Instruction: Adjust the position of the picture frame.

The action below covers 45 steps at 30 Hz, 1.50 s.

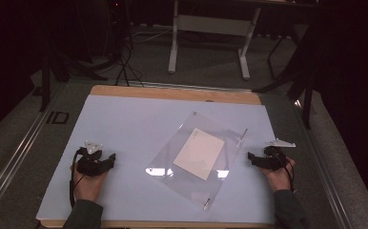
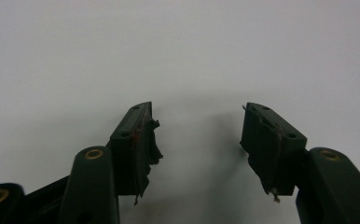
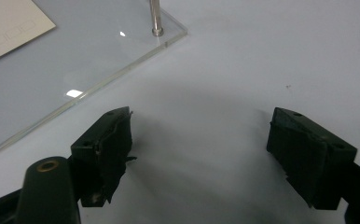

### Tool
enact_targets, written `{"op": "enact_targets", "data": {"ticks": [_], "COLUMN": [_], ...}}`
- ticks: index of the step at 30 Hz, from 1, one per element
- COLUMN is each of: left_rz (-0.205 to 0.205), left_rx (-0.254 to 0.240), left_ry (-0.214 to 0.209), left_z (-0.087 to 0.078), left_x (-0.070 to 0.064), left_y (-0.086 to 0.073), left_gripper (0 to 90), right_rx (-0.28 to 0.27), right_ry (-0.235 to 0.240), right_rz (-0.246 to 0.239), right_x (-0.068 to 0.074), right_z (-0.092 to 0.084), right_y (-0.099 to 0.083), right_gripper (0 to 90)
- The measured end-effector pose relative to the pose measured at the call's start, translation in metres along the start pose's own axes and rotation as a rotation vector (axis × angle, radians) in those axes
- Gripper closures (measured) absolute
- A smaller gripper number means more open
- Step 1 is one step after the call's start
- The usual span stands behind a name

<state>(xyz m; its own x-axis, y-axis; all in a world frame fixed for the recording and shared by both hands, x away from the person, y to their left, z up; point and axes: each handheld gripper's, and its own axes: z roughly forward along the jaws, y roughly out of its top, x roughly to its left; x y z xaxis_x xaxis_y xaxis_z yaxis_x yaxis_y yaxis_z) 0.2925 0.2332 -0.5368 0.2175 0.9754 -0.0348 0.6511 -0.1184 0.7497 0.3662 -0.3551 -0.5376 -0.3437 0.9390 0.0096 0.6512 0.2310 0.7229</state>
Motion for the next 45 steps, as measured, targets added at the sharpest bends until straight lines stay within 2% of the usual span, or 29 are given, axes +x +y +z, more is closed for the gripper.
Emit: {"op": "enact_targets", "data": {"ticks": [3,5,12,15,17,19,22,25,28,30,34,37,43,45], "left_rz": [0.042,0.055,0.131,0.185,0.209,0.22,0.264,0.315,0.371,0.395,0.446,0.472,0.522,0.548], "left_rx": [-0.042,-0.066,-0.066,-0.061,-0.066,-0.072,-0.078,-0.087,-0.091,-0.099,-0.085,-0.079,-0.07,-0.071], "left_ry": [-0.048,-0.089,-0.176,-0.21,-0.241,-0.282,-0.35,-0.412,-0.456,-0.488,-0.544,-0.587,-0.665,-0.69], "left_z": [-0.009,-0.014,-0.017,-0.02,-0.022,-0.023,-0.024,-0.025,-0.026,-0.026,-0.024,-0.021,-0.017,-0.017], "left_x": [-0.009,-0.016,-0.042,-0.055,-0.063,-0.07,-0.087,-0.104,-0.121,-0.129,-0.146,-0.158,-0.183,-0.19], "left_y": [0.003,0.006,0.012,0.016,0.019,0.022,0.026,0.029,0.032,0.032,0.032,0.031,0.028,0.026], "left_gripper": [44.6,44.6,44.5,45.0,46.2,47.6,48.6,49.1,49.1,49.5,50.2,51.4,52.4,54.6], "right_rx": [-0.001,-0.001,-0.001,0.001,-0.007,-0.017,-0.044,-0.062,-0.08,-0.086,-0.085,-0.096,-0.115,-0.121], "right_ry": [-0.001,-0.002,-0.005,-0.022,-0.015,0.007,0.031,0.068,0.109,0.11,0.102,0.09,0.097,0.087], "right_rz": [-0.002,-0.002,0.0,0.006,0.008,0.011,0.006,0.011,0.007,-0.007,-0.008,-0.022,-0.009,-0.017], "right_x": [0.0,0.0,0.0,0.0,-0.001,-0.001,0.0,0.001,0.004,0.006,0.011,0.013,0.015,0.015], "right_z": [0.0,0.0,0.0,-0.001,-0.002,-0.004,-0.005,-0.002,0.004,0.008,0.021,0.029,0.04,0.041], "right_y": [0.0,0.0,0.0,0.003,0.005,0.009,0.017,0.027,0.039,0.046,0.057,0.06,0.061,0.062], "right_gripper": [21.2,21.3,22.6,31.7,36.0,40.2,44.3,50.3,54.6,57.6,62.2,69.7,83.0,84.3]}}
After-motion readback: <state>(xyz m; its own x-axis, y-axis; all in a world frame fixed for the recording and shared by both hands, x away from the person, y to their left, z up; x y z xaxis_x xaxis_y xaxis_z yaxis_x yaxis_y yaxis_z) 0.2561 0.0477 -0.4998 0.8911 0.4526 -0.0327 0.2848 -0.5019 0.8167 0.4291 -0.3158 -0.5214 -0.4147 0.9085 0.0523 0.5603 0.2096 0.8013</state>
